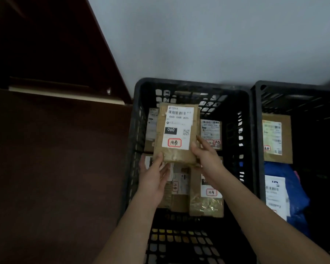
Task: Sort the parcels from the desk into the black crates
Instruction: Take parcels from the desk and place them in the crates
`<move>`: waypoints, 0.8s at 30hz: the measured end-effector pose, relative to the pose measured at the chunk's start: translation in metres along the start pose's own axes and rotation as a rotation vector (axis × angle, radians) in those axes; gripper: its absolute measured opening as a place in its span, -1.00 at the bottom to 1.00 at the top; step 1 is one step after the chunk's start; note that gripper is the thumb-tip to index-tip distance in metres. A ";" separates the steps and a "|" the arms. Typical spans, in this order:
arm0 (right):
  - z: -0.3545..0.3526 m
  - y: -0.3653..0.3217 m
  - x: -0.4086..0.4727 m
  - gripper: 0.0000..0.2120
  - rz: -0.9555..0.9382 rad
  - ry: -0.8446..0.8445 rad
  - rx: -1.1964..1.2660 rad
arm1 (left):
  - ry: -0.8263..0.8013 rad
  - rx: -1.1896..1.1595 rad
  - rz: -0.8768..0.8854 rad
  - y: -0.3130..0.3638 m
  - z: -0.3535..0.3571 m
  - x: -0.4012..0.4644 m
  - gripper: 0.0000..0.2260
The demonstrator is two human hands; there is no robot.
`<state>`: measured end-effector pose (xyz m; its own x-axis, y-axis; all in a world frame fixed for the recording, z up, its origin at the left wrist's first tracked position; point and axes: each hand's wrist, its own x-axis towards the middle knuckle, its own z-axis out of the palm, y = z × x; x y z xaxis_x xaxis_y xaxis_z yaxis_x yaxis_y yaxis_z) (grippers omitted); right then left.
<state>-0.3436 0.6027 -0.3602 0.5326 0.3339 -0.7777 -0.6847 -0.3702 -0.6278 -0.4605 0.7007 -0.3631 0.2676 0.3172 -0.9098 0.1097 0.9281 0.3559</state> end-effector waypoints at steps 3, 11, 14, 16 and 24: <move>-0.021 0.001 0.001 -0.51 -0.055 0.109 -0.002 | -0.101 0.133 0.035 -0.005 0.015 0.007 -0.67; -0.066 0.016 0.006 -0.41 -0.219 0.215 -0.540 | -0.246 0.455 0.020 -0.035 0.064 0.029 -0.69; -0.067 0.019 0.006 -0.46 -0.257 0.243 -0.646 | -0.230 0.510 0.026 -0.044 0.068 0.037 -0.67; -0.065 0.020 0.002 -0.48 -0.331 0.263 -0.723 | -0.226 0.516 0.022 -0.047 0.068 0.040 -0.63; -0.068 0.033 0.000 -0.26 -0.355 0.108 -1.096 | -0.250 0.678 0.014 -0.048 0.069 0.046 -0.40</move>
<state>-0.3324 0.5318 -0.3835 0.6847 0.5131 -0.5176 0.2822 -0.8414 -0.4609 -0.3873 0.6572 -0.4068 0.4752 0.1990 -0.8571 0.6529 0.5733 0.4951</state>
